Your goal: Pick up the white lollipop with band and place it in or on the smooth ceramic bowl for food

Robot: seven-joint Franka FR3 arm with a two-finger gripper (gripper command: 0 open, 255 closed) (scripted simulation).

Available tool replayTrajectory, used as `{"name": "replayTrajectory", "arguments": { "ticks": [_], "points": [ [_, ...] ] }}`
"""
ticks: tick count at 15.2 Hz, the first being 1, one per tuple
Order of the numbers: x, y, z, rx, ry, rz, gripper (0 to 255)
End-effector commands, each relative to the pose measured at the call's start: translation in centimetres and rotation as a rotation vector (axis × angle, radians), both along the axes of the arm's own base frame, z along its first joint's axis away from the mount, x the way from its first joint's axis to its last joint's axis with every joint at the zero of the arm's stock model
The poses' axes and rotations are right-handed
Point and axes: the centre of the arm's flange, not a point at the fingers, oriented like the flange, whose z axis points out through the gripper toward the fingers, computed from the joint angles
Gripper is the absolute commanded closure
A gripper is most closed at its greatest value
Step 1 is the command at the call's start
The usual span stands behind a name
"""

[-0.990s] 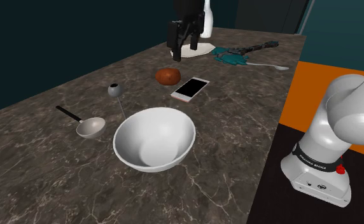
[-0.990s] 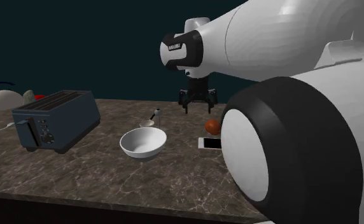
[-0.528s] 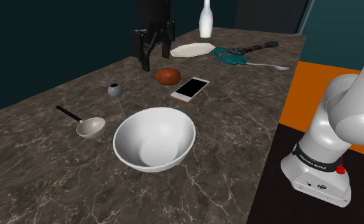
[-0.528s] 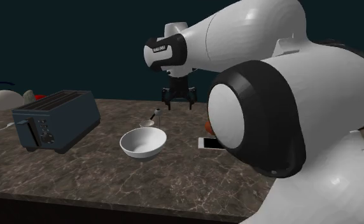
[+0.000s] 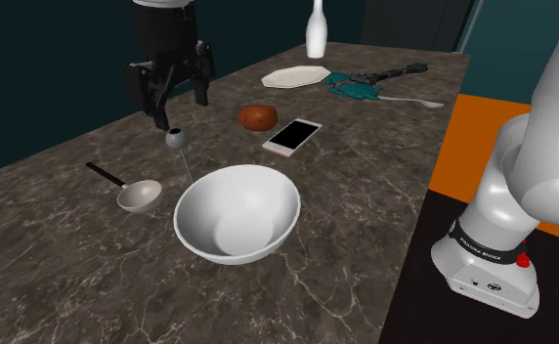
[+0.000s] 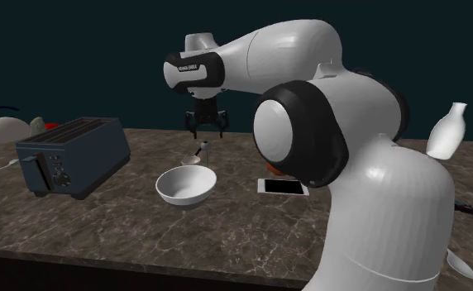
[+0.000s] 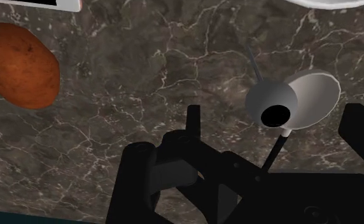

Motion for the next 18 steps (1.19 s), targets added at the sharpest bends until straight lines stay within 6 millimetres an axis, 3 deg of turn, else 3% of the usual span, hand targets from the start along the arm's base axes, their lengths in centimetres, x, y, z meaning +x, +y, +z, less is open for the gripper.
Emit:
{"name": "replayTrajectory", "arguments": {
  "ticks": [1, 8, 16, 17, 18],
  "points": [
    [0.7, 1.5, -0.2, 0.004, -0.003, 0.009, 0],
    [1.4, 1.6, -4.1, 0.004, -0.003, 0.009, 0],
    [1.4, 1.6, -4.1, 0.004, -0.003, 0.009, 0],
    [1.4, 1.6, -4.1, 0.004, -0.003, 0.009, 255],
    [1.4, 1.6, -4.1, 0.004, -0.003, 0.009, 255]
  ]
}}
